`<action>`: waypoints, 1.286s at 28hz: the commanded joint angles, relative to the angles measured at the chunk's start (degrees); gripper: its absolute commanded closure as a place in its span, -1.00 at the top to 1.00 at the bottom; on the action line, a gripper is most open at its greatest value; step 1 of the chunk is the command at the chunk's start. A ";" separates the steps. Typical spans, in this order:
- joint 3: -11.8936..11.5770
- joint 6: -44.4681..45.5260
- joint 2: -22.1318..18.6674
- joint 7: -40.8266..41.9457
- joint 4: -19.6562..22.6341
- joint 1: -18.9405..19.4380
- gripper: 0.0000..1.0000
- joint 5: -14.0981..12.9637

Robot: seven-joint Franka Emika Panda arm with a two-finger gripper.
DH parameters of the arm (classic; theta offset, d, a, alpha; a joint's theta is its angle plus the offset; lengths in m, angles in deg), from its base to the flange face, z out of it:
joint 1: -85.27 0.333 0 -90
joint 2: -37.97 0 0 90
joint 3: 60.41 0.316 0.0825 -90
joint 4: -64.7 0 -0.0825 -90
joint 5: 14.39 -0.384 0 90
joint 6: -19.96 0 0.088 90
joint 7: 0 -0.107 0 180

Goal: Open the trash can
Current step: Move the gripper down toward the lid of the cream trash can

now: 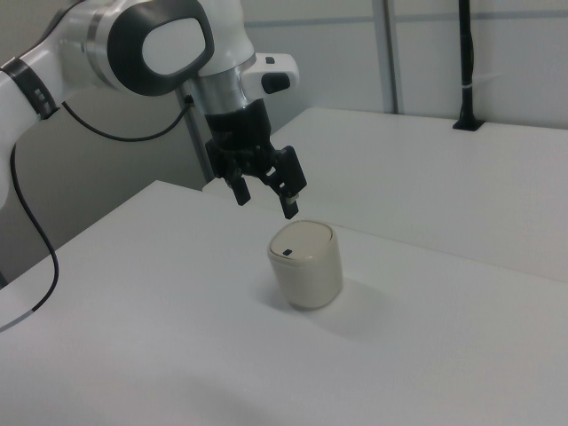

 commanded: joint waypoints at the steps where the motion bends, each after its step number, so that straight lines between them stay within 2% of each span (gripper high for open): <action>1: 1.25 -0.30 -0.72 0.73 2.07 0.16 1.00 -0.90; 6: 2.57 -2.07 0.24 -0.23 2.34 0.60 1.00 -0.64; 8: 3.80 -2.34 0.77 -1.02 2.43 0.60 0.89 -0.02; 15: 4.42 -2.42 1.83 -5.06 2.43 0.69 0.48 -0.37; 17: 4.42 -2.42 2.61 -5.33 2.43 0.69 0.28 -0.38; 18: 4.42 -2.42 2.97 -5.42 2.34 0.77 0.13 -0.38; 19: 4.51 -2.51 3.32 -5.51 2.34 0.77 -0.15 -0.38; 23: 4.77 -3.65 3.94 -6.47 2.25 0.77 -0.64 -0.38; 24: 4.86 -4.96 4.11 -7.78 2.34 0.77 -0.91 -0.38; 25: 4.86 -5.58 4.20 -8.40 2.34 0.77 -1.00 -0.38; 36: 5.03 -10.06 7.18 -11.48 2.25 2.09 -1.00 -0.20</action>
